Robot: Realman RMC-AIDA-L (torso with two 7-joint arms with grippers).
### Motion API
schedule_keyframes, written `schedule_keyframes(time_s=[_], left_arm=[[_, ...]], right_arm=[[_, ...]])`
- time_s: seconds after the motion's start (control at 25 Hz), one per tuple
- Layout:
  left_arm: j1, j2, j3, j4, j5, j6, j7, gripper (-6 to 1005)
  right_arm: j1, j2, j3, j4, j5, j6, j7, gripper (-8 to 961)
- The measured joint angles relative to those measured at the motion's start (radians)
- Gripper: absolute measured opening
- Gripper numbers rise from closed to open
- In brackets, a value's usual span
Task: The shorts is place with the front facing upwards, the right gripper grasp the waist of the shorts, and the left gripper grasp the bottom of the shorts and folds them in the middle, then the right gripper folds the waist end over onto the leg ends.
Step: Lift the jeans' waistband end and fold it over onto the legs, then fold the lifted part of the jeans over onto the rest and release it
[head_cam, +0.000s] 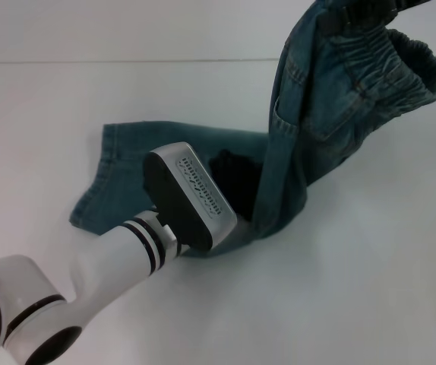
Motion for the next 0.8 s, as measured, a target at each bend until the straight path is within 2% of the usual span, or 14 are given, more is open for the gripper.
schedule_keyframes(time_s=[0.36, 0.6, 0.8], left_arm=[[0.01, -0.001, -0.074, -0.058, 0.221, 0.006, -0.126, 1], [0.034, -0.001, -0.116, -0.078, 0.267, 0.008, -0.127, 0], [0.096, -0.001, -0.17, -0.048, 0.27, 0.05, -0.131, 0]], right_arm=[[0.004, 0.003, -0.002, -0.006, 0.0, -0.007, 0.006, 126], [-0.016, -0.004, -0.002, -0.003, 0.0, -0.007, 0.004, 127], [-0.036, -0.008, -0.002, -0.001, 0.001, -0.007, -0.004, 127]])
